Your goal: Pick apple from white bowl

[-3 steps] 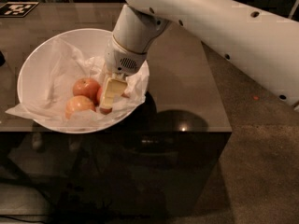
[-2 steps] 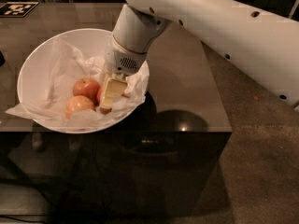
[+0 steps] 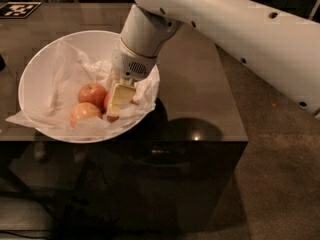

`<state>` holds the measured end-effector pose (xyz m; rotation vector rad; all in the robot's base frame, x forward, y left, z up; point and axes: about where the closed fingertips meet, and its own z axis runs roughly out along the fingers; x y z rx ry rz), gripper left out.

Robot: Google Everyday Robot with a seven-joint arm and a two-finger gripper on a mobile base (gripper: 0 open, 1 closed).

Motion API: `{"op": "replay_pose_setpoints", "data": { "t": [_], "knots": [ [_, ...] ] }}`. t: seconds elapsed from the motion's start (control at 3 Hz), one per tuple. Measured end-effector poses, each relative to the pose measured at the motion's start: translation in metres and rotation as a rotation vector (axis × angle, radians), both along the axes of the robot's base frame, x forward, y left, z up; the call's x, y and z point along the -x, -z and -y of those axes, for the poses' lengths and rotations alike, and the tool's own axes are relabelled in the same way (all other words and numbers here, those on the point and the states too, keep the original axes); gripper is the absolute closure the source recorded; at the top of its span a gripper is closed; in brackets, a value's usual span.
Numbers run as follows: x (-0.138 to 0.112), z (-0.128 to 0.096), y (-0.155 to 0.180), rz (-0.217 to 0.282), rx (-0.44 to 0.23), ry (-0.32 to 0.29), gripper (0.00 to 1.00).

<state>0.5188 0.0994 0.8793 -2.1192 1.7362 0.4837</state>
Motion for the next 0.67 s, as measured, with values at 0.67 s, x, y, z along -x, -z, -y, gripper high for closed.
{"op": "replay_pose_setpoints", "data": {
  "t": [0.67],
  "knots": [
    [0.0,0.0,0.0,0.0,0.0,0.0,0.81]
  ]
}}
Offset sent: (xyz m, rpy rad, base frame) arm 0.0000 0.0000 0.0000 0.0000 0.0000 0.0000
